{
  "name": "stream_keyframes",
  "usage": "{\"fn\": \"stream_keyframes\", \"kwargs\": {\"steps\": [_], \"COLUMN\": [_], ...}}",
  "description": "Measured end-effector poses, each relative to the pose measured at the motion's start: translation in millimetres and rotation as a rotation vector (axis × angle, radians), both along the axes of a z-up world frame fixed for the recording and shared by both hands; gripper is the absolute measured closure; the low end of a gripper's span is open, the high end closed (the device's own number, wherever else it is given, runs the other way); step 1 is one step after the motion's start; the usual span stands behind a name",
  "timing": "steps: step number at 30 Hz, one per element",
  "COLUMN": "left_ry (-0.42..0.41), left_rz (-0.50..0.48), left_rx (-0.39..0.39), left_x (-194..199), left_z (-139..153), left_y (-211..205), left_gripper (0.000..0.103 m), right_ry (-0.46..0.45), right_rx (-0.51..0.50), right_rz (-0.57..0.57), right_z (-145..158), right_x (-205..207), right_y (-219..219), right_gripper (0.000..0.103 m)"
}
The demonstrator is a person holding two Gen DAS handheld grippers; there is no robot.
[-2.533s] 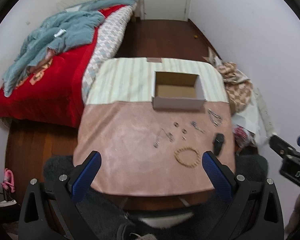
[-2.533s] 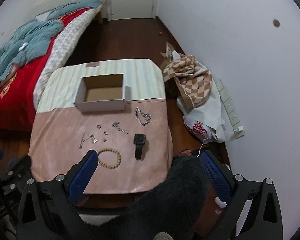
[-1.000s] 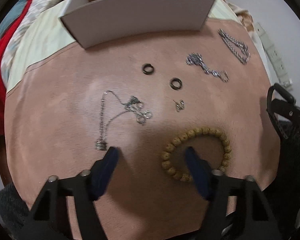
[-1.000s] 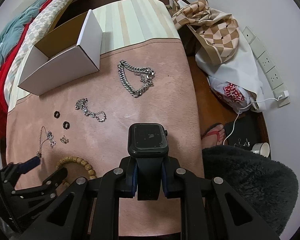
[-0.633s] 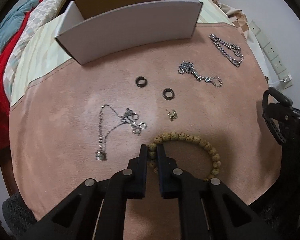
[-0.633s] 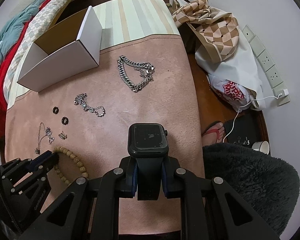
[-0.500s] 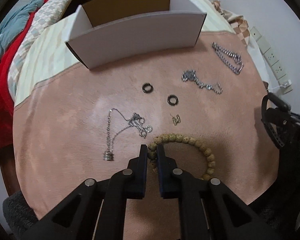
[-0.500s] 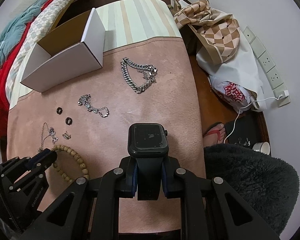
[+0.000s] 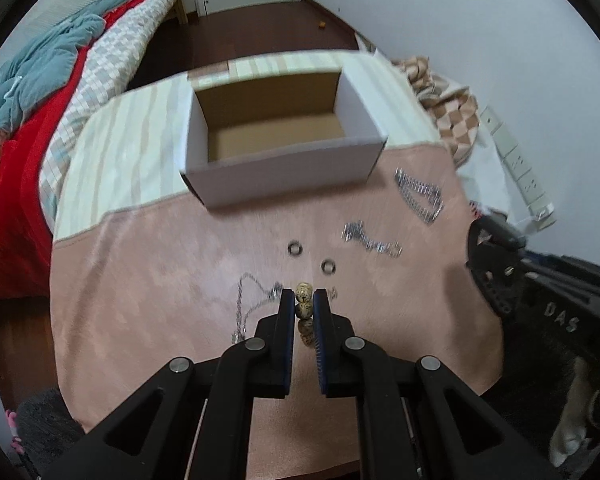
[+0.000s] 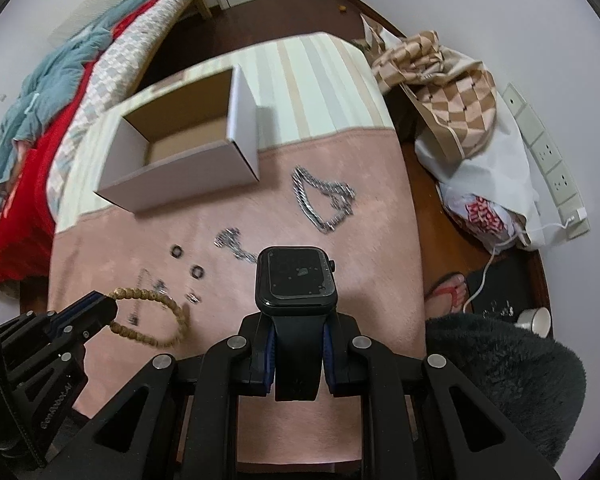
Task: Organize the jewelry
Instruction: 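Lower the left tool onto the wooden bead bracelet and close on it, then carry the bracelet with the left tool into the box while the right tool carries the watch in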
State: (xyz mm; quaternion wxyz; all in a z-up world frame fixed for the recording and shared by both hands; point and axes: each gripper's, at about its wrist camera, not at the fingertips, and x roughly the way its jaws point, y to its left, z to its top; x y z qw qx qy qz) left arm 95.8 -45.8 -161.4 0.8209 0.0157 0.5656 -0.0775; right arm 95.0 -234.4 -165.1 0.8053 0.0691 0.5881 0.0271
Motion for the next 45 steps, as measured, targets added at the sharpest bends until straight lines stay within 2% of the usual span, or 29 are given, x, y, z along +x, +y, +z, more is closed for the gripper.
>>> {"fn": "stream_keyframes", "kwargs": {"steps": [7, 12, 15, 20, 25, 29, 30, 33, 34, 38, 39, 40, 41, 42, 44, 45], "left_ry": [-0.093, -0.112, -0.102, -0.02, 0.035, 0.071, 0.075, 0.085, 0.082, 0.062, 0.052, 0.043, 0.036, 0.026, -0.003, -0.016], "left_rz": [0.025, 0.053, 0.062, 0.069, 0.085, 0.122, 0.133, 0.153, 0.158, 0.175, 0.175, 0.179, 0.184, 0.188, 0.202, 0.206], "left_rx": [-0.051, -0.097, -0.107, -0.138, -0.142, -0.146, -0.146, -0.136, -0.123, -0.087, -0.076, -0.064, -0.053, -0.045, -0.024, -0.014], "left_x": [36.1, 82.1, 110.8, 159.5, 190.7, 203.6, 205.5, 206.9, 205.8, 200.3, 197.2, 194.6, 192.8, 190.6, 183.3, 180.2], "left_z": [53.0, 69.6, 65.8, 39.3, 12.5, -0.8, -2.5, -4.6, -4.5, -1.8, 0.2, 1.9, 2.9, 4.2, 7.3, 8.4], "left_y": [12.3, 28.2, 35.2, 45.8, 54.4, 62.3, 65.0, 69.8, 71.0, 77.3, 78.8, 80.3, 82.2, 84.0, 87.7, 89.9], "left_gripper": [0.097, 0.097, 0.097, 0.097, 0.096, 0.095, 0.093, 0.092, 0.09, 0.088, 0.087, 0.084, 0.068, 0.042, 0.017, 0.017], "right_ry": [-0.056, -0.082, -0.066, -0.011, 0.034, 0.063, 0.073, 0.073, 0.071, 0.047, 0.042, 0.032, 0.017, -0.002, -0.019, -0.027], "right_rx": [0.096, 0.141, 0.162, 0.19, 0.164, 0.128, 0.114, 0.105, 0.118, 0.111, 0.108, 0.094, 0.076, 0.058, 0.02, -0.011], "right_rz": [0.041, 0.096, 0.116, 0.14, 0.154, 0.179, 0.188, 0.189, 0.187, 0.169, 0.164, 0.16, 0.157, 0.156, 0.159, 0.162], "right_z": [38.1, 50.3, 42.3, 17.9, -5.7, -18.7, -22.0, -23.9, -23.3, -15.7, -13.5, -10.2, -6.4, -1.5, 4.6, 7.4], "right_x": [38.1, 87.8, 121.4, 168.7, 204.4, 216.8, 219.4, 220.5, 220.9, 217.9, 217.4, 215.2, 212.8, 208.8, 202.3, 197.3], "right_y": [10.6, 30.9, 41.6, 55.0, 71.2, 79.3, 82.0, 82.8, 82.4, 80.4, 80.1, 79.5, 79.7, 79.8, 81.6, 82.8], "right_gripper": [0.084, 0.084, 0.084, 0.084, 0.084, 0.083, 0.081, 0.043, 0.036, 0.033, 0.027, 0.022, 0.013, 0.012, 0.012, 0.012]}}
